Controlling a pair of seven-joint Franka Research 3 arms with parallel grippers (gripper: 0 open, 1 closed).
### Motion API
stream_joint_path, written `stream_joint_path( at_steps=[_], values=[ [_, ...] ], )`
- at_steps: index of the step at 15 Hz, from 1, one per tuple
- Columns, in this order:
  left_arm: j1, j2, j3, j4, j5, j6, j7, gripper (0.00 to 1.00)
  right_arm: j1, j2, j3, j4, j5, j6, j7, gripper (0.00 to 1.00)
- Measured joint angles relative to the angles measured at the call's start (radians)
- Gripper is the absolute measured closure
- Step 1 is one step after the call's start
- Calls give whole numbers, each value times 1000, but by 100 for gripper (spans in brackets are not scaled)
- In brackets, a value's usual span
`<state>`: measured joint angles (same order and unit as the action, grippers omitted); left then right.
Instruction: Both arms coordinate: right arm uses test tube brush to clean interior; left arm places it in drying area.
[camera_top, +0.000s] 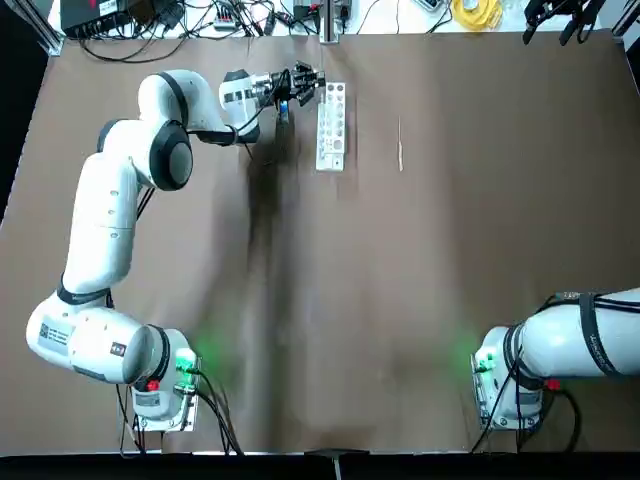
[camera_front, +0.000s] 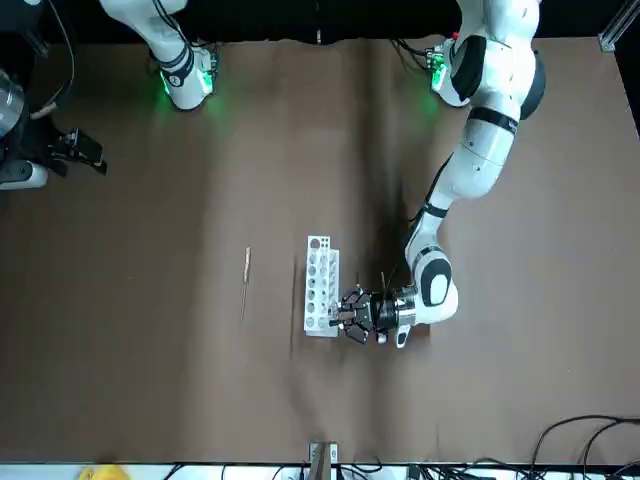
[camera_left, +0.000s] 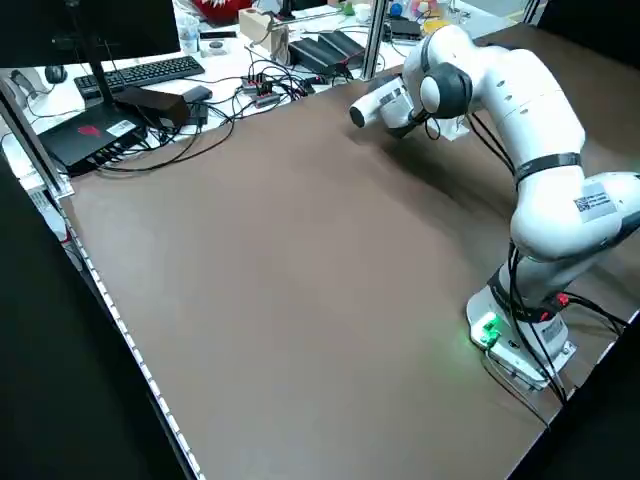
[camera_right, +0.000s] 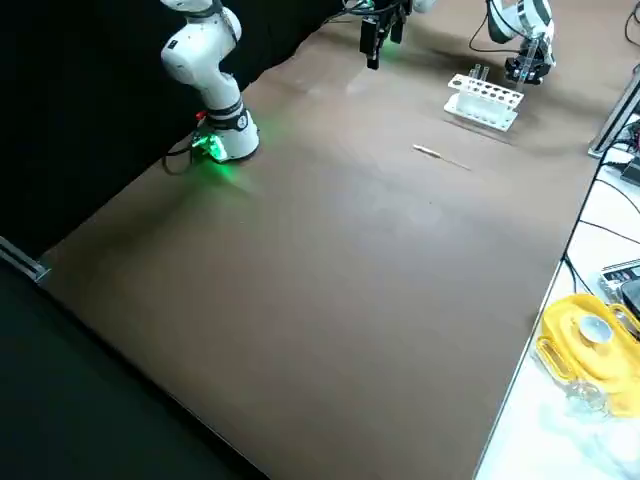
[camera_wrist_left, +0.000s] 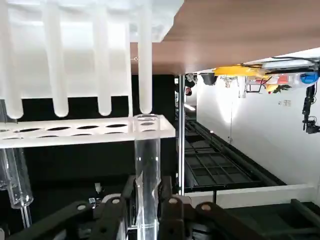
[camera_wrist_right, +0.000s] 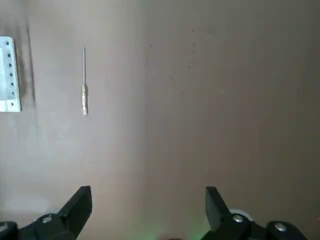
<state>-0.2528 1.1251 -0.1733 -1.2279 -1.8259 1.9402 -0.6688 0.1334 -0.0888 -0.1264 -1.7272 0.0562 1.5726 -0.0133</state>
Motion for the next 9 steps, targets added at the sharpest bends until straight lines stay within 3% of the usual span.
stream_joint_path(
  at_steps=[9],
  values=[
    [-6,3,0,0,-19,0,39,77,0,0,0,0,0,0,0,0]
  ],
)
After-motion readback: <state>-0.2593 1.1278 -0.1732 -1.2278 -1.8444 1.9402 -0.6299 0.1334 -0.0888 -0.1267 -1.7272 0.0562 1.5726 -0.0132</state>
